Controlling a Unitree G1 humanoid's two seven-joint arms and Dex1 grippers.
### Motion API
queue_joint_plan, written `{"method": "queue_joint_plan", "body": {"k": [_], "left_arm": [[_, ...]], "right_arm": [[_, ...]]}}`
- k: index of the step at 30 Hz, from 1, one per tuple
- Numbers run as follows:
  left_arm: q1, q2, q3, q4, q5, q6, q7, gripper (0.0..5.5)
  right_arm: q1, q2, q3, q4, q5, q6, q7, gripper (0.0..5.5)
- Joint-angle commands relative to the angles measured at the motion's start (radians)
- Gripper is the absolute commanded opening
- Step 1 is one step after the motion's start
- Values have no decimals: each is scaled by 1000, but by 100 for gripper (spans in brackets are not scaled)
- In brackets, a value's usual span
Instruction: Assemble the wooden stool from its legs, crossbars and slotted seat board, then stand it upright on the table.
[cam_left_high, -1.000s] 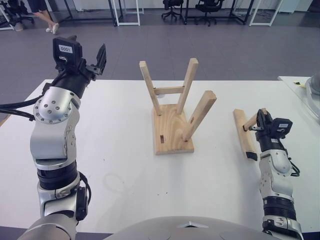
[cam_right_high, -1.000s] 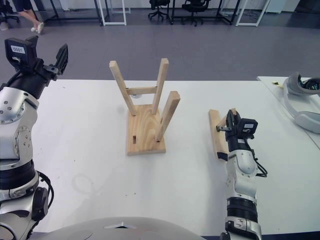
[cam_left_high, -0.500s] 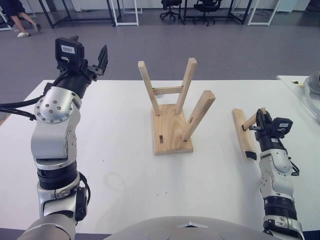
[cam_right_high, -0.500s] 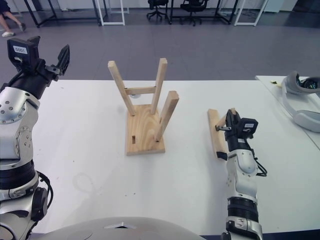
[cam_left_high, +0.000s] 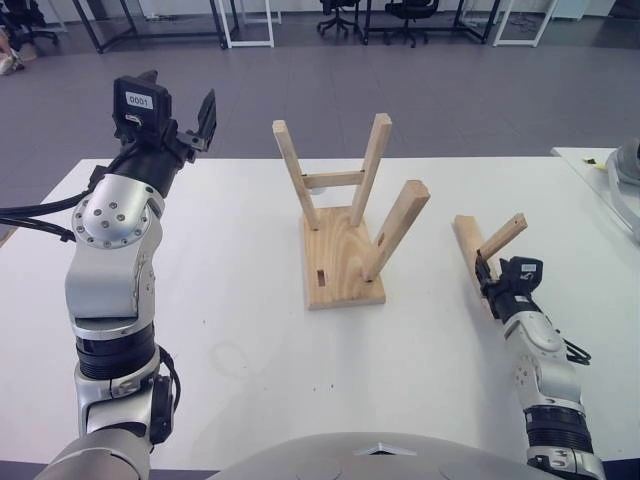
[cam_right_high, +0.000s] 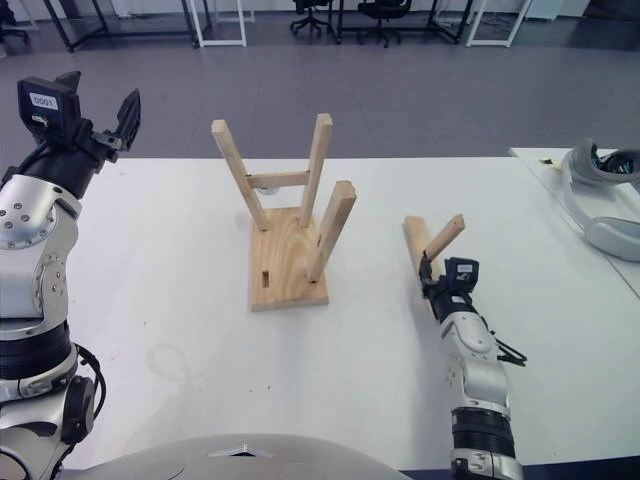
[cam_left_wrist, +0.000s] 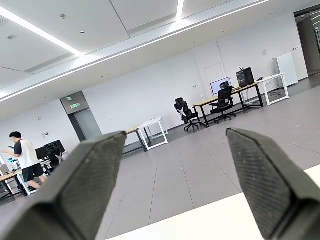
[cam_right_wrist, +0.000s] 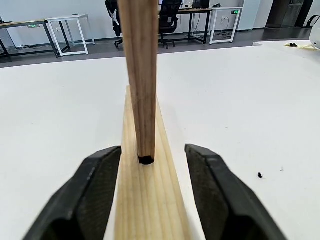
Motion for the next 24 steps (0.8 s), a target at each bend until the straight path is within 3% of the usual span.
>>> {"method": "queue_joint_plan", "body": {"k": [1,4,11,20,24], "left_arm": [[4,6,0,8,7,-1,-2,369],[12,0,2,4,7,-2,2,369],[21,-18,-7,0,16,-9,12,369],[24,-15,-2,-1,19,-6,8,369],[24,-18,-1,1,18,-5,10,369]], "right_arm": [[34,-36,19,-66,5,182,20,315],[-9,-153,50,-157,-9,392,69,373],[-122,-241,117,-275,-24,758,80,373],[-97,-280,152,-252,-38,832,128,220],[-118,-274,178,-237,-67,777,127,209]]}}
